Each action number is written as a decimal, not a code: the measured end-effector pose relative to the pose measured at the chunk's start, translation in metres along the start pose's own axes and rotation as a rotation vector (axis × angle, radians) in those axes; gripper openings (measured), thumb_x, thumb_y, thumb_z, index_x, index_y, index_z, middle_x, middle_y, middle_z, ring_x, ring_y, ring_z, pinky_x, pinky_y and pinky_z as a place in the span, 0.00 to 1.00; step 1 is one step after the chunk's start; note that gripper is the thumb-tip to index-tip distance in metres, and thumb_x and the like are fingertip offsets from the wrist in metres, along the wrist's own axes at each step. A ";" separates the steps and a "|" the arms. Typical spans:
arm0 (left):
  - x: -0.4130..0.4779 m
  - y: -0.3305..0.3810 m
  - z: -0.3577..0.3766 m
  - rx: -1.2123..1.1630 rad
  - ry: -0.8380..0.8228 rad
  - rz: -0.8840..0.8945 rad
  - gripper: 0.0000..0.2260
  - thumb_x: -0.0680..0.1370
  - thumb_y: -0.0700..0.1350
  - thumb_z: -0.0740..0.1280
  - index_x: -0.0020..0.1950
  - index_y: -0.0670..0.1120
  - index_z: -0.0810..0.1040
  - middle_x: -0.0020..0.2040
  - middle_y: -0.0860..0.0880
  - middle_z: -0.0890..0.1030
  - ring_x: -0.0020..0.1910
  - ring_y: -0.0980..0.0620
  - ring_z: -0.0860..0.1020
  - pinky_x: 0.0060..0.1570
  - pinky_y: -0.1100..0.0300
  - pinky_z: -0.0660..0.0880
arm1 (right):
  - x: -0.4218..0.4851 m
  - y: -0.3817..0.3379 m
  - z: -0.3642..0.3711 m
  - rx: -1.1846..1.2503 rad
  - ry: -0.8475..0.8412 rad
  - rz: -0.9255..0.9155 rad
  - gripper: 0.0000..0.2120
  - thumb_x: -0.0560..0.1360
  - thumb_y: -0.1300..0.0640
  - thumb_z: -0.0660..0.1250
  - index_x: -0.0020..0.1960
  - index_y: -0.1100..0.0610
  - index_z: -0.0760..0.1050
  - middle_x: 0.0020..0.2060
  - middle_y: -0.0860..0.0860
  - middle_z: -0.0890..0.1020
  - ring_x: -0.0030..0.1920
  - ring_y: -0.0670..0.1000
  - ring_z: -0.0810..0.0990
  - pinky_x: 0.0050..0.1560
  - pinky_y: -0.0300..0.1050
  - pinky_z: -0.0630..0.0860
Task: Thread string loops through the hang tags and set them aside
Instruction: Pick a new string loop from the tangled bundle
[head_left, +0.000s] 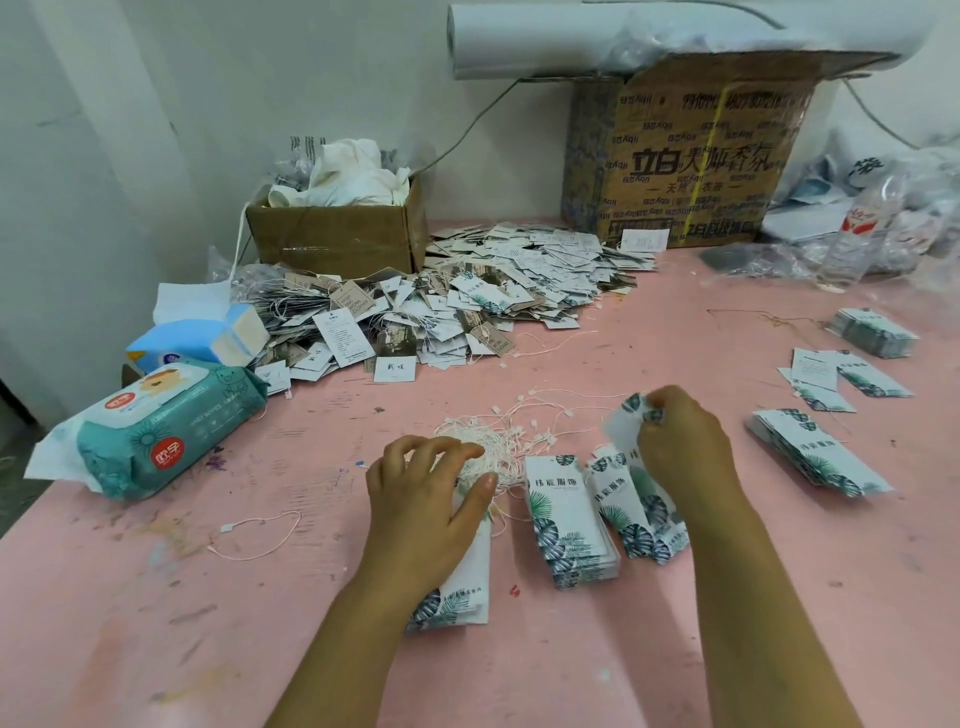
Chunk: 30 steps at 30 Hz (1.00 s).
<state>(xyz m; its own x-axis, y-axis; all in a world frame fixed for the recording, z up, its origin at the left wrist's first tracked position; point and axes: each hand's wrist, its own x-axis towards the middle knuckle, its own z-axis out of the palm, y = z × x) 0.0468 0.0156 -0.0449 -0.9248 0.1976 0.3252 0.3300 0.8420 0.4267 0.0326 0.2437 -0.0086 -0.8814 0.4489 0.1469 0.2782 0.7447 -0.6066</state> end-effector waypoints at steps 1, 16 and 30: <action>0.000 -0.001 0.002 0.035 -0.023 -0.007 0.24 0.73 0.64 0.48 0.64 0.60 0.72 0.65 0.60 0.69 0.65 0.55 0.56 0.60 0.60 0.48 | 0.001 0.003 0.001 -0.045 -0.050 0.034 0.16 0.73 0.67 0.56 0.60 0.61 0.70 0.54 0.62 0.77 0.51 0.61 0.74 0.43 0.46 0.65; 0.006 -0.006 0.010 0.150 -0.316 -0.050 0.21 0.77 0.65 0.52 0.67 0.61 0.68 0.69 0.59 0.67 0.68 0.53 0.59 0.63 0.55 0.52 | -0.001 -0.014 0.009 -0.298 -0.226 0.082 0.06 0.74 0.61 0.57 0.42 0.57 0.72 0.51 0.56 0.76 0.50 0.58 0.69 0.50 0.46 0.65; 0.023 0.005 -0.019 -0.012 -0.125 0.013 0.12 0.81 0.49 0.57 0.60 0.53 0.76 0.59 0.56 0.78 0.59 0.52 0.72 0.58 0.56 0.62 | -0.030 -0.064 0.048 -0.057 -0.385 -0.537 0.11 0.75 0.55 0.65 0.57 0.49 0.78 0.49 0.49 0.82 0.53 0.52 0.76 0.58 0.49 0.68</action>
<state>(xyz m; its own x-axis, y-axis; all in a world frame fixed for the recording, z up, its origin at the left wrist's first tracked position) 0.0302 0.0148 -0.0194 -0.9366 0.2698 0.2234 0.3434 0.8329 0.4339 0.0228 0.1586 -0.0115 -0.9737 -0.1931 0.1210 -0.2277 0.8456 -0.4829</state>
